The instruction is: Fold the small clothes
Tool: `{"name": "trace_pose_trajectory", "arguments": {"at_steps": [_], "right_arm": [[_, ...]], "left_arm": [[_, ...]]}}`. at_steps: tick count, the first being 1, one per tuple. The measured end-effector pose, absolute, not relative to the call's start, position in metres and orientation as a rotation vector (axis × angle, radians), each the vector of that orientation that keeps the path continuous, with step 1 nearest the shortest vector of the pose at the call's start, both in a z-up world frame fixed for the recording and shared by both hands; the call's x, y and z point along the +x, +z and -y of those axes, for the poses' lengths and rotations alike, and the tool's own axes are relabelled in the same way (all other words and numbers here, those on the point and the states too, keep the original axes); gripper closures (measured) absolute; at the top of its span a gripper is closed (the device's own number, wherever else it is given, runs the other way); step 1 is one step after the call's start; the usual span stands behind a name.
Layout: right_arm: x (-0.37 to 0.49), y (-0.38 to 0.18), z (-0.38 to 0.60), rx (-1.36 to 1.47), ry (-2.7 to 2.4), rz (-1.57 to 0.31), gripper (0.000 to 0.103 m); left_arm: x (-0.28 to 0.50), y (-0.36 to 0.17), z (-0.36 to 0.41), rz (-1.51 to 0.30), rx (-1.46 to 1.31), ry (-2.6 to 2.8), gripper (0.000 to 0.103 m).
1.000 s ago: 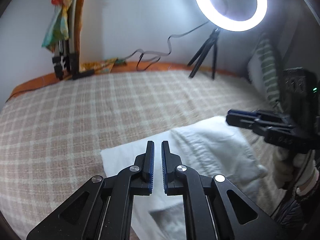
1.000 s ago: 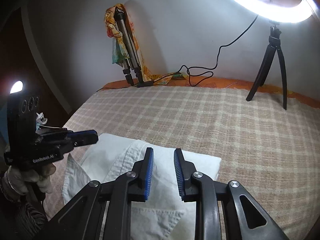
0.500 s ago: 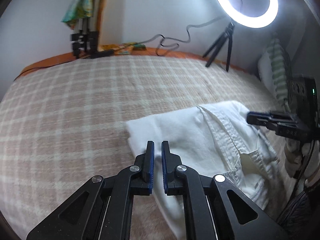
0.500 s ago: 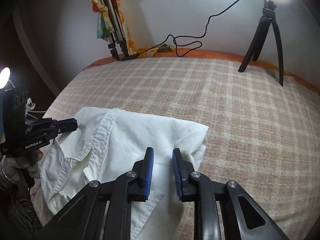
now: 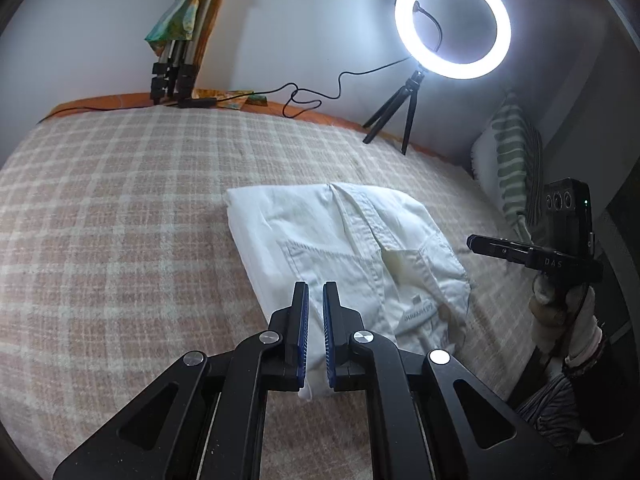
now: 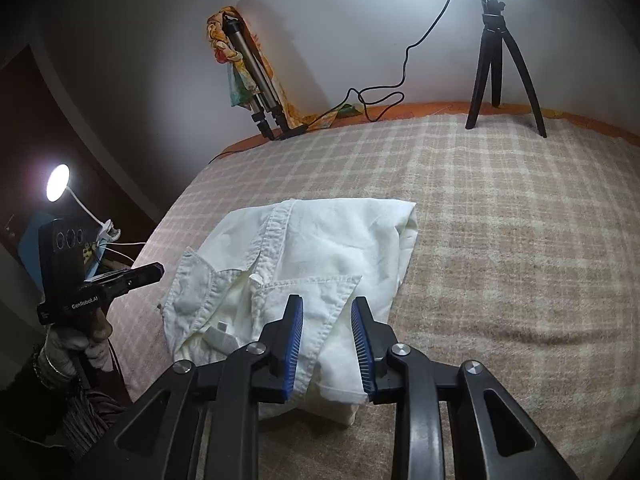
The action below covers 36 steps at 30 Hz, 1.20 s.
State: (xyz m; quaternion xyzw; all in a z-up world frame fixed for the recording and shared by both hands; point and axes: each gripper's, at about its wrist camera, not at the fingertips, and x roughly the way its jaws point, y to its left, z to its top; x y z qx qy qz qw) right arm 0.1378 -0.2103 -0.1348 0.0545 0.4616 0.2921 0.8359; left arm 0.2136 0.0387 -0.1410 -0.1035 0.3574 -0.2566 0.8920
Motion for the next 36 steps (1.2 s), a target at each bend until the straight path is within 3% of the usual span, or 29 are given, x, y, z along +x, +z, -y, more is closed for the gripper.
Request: {"name": "trace_pose_trajectory", "arguments": {"at_steps": [9,16,21,23,25,36], "right_arm": [[0.128,-0.16,0.202,0.046,0.616,-1.061,0.073],[0.117,-0.175,0.213,-0.023,0.62,-1.123,0.072],[0.124,-0.165,0.241,0.108,0.636,-1.071,0.062],[0.13,-0.17,0.247,0.178,0.634,-1.075,0.058],[0.137,-0.177,0.255,0.257,0.63,-1.09,0.048],[0.159,-0.212,0.25,0.462,0.732,-1.169,0.05]], "left_arm": [[0.216,-0.181,-0.031,-0.861,-0.136,-0.523,0.097],[0.206,-0.181,-0.05,-0.855,-0.18,-0.54,0.097],[0.213,-0.172,-0.067,-0.825,-0.298,-0.529,0.062],[0.22,-0.171,-0.07,-0.833,-0.355,-0.538,0.056],[0.228,-0.175,-0.075,-0.858,-0.456,-0.564,0.056],[0.25,-0.206,-0.077,-0.956,-0.671,-0.596,0.056]]}}
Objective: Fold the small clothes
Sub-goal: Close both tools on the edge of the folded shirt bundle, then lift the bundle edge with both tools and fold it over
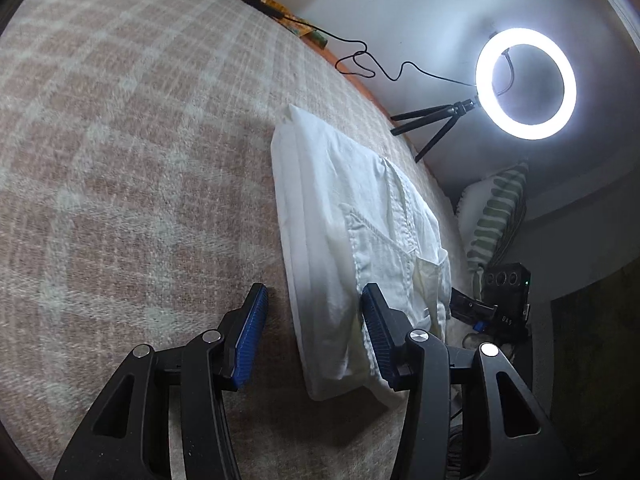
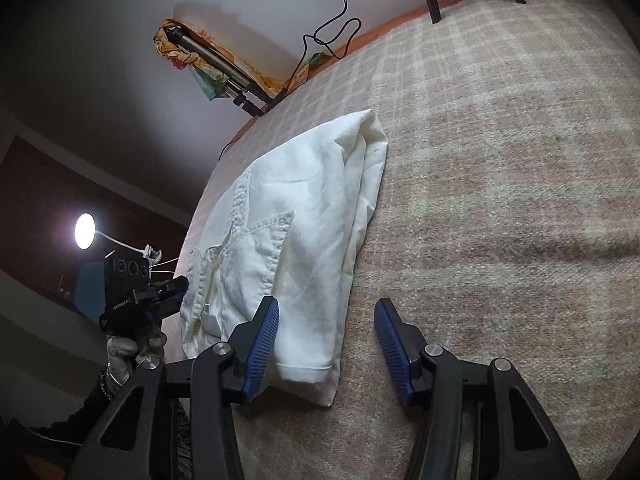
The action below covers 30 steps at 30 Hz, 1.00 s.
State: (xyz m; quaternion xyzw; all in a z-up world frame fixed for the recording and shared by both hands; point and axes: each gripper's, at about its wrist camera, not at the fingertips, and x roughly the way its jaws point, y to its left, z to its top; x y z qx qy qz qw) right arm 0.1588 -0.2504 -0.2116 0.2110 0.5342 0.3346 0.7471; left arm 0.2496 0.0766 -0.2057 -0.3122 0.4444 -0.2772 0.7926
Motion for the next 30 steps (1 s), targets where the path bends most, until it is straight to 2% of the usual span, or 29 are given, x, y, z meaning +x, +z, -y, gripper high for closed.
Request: {"name": "trace_pose_trajectory", "arguments": {"at_steps": [8,12,15,18,21,30], "right_arm": [[0.166,-0.22,0.243,0.536,0.763,-1.184,0.06],[0.169,-0.224,0.246,0.579,0.765,-1.183,0.071],[0.17,-0.226,0.246,0.6,0.77,-1.18,0.074],[0.169,-0.224,0.24,0.571,0.742,-1.172,0.086],[0.165,-0.213,0.23,0.49,0.719,-1.144,0.093],[0.149,-0.174,0.208,0.242,0.65,-1.04,0.096]], "left_arm": [[0.256,-0.205,-0.068,-0.946,-0.687,-0.619,0.058],[0.257,-0.207,-0.066,-0.944,-0.695,-0.616,0.071],[0.26,-0.209,-0.064,-0.939,-0.698,-0.613,0.076],[0.258,-0.205,-0.058,-0.919,-0.642,-0.594,0.084],[0.255,-0.196,-0.051,-0.888,-0.569,-0.577,0.089],[0.243,-0.168,-0.028,-0.786,-0.363,-0.551,0.092]]}}
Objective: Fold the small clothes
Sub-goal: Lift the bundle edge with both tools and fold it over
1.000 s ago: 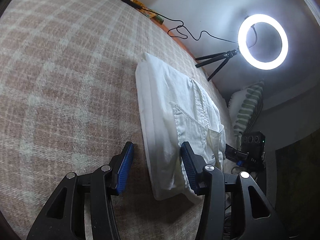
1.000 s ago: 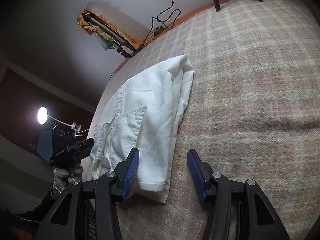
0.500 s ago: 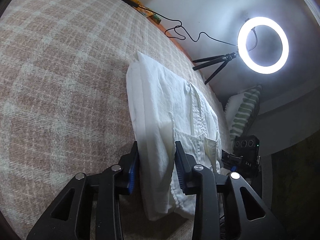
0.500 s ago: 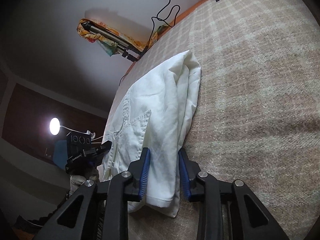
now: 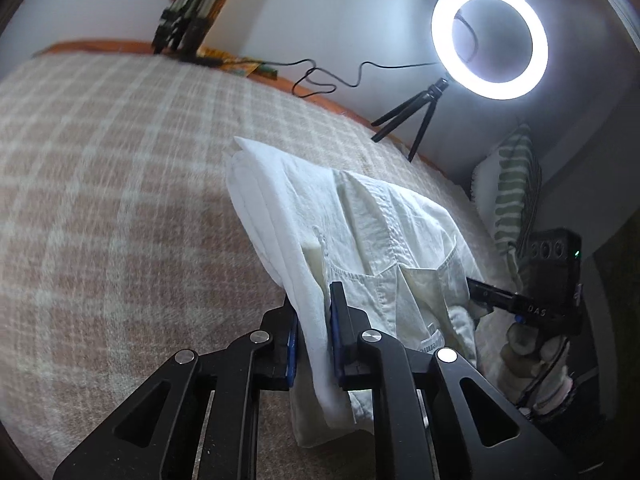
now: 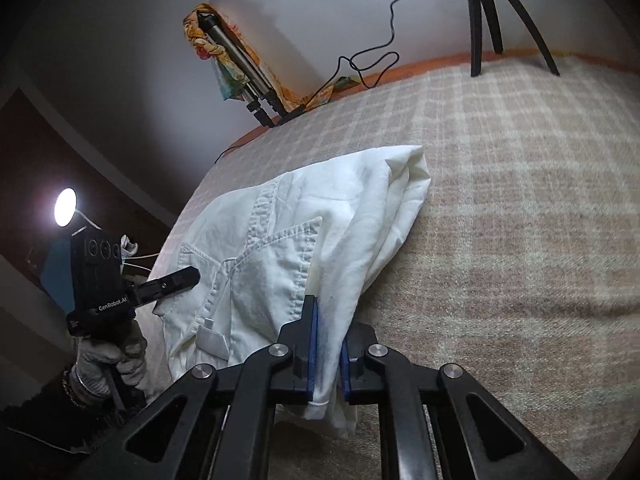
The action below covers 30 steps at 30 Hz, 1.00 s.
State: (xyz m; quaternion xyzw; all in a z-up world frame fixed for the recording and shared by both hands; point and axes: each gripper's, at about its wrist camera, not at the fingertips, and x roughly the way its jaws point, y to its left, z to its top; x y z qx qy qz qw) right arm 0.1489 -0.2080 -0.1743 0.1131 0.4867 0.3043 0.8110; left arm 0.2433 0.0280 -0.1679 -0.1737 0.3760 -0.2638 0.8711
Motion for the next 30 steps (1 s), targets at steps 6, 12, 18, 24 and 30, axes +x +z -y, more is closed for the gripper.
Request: {"name": "trace_pose_trajectory", "arguments": {"at_steps": [6,12,18,24,30], "right_arm": [[0.138,-0.152,0.208,0.133,0.622,-0.952,0.097],[0.132,-0.134,0.224,0.106,0.579,-0.884,0.097],[0.123,-0.117,0.241,0.093,0.526,-0.823,0.097],[0.122,-0.106,0.261,0.084,0.469,-0.787,0.097],[0.134,-0.093,0.294,0.068,0.395,-0.748,0.097]], "left_arm": [[0.233,-0.144,-0.003,-0.704,-0.228,-0.563,0.092],[0.228,-0.127,0.027,-0.657,-0.156,-0.607,0.092],[0.23,-0.115,0.056,-0.613,-0.116,-0.652,0.092],[0.241,-0.108,0.09,-0.602,-0.112,-0.706,0.093],[0.263,-0.101,0.139,-0.604,-0.1,-0.758,0.093]]}}
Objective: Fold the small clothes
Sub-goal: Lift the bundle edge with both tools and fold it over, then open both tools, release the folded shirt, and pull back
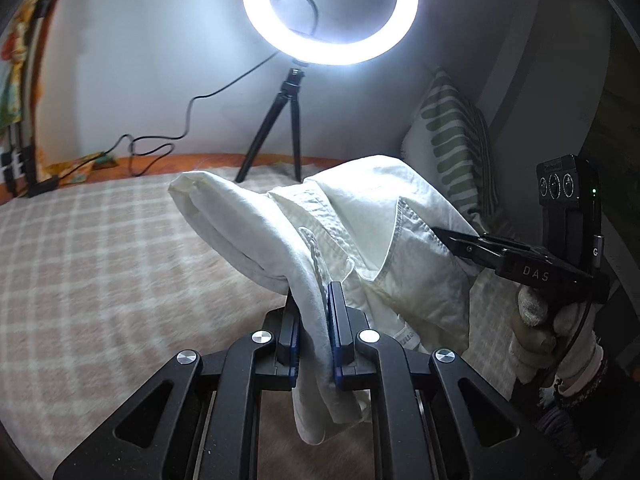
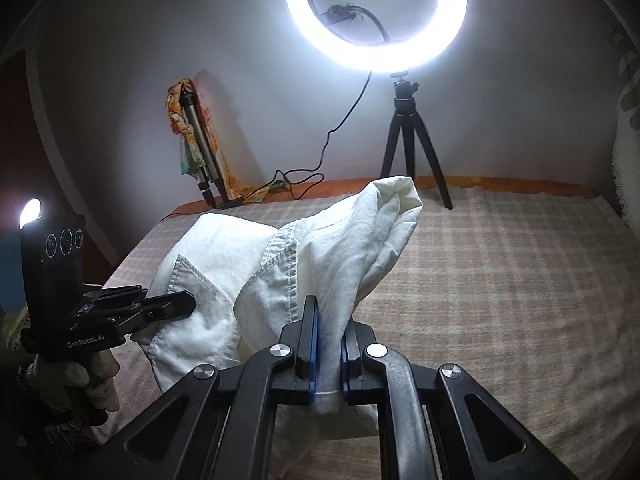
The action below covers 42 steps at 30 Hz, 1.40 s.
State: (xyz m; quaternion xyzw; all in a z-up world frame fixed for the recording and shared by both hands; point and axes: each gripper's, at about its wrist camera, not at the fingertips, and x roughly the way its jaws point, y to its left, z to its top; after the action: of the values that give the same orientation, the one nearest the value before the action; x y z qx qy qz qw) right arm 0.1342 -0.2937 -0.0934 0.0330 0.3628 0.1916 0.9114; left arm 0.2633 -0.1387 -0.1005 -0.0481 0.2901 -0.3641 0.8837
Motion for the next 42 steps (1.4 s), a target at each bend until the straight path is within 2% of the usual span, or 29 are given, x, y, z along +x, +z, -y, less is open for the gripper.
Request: {"name": "trace_pose_trajectory", "arguments": {"at_steps": [10,16,25,28,29,31,32,33,42], "right_arm": [[0.183,-0.092,0.387,0.093,0.216,-0.703,0.097],[0.199,-0.112,0.43,0.089,0.124,-0.742,0.097],[0.205,-0.13,0.463,0.086,0.031,-0.783,0.097],[0.21,-0.136,0.469,0.07,-0.051,-0.807,0.09],[0.211,-0.136,0.472,0.065,-0.09,-0.811,0.084],[0.211,-0.133,0.478,0.06,-0.147,-0.805,0.081],[0.21,-0.131,0.482,0.062,-0.176,-0.798,0.073],[0.209,-0.13,0.484,0.062,-0.207,-0.793,0.067],[0.2,-0.124,0.476,0.016,-0.22,-0.791,0.066]], "left_arm": [[0.309,-0.1,0.233,-0.599,-0.075,-0.827,0.093],[0.319,-0.118,0.276,-0.638,-0.059,-0.852,0.093],[0.324,-0.13,0.295,-0.669,-0.034,-0.825,0.092],[0.325,-0.13,0.293,-0.693,-0.001,-0.785,0.086],[0.325,-0.131,0.291,-0.705,0.008,-0.771,0.083],[0.324,-0.133,0.286,-0.719,0.027,-0.745,0.074],[0.323,-0.134,0.283,-0.722,0.04,-0.725,0.063],[0.322,-0.135,0.28,-0.718,0.047,-0.705,0.057],[0.31,-0.122,0.256,-0.699,0.071,-0.655,0.057]]}}
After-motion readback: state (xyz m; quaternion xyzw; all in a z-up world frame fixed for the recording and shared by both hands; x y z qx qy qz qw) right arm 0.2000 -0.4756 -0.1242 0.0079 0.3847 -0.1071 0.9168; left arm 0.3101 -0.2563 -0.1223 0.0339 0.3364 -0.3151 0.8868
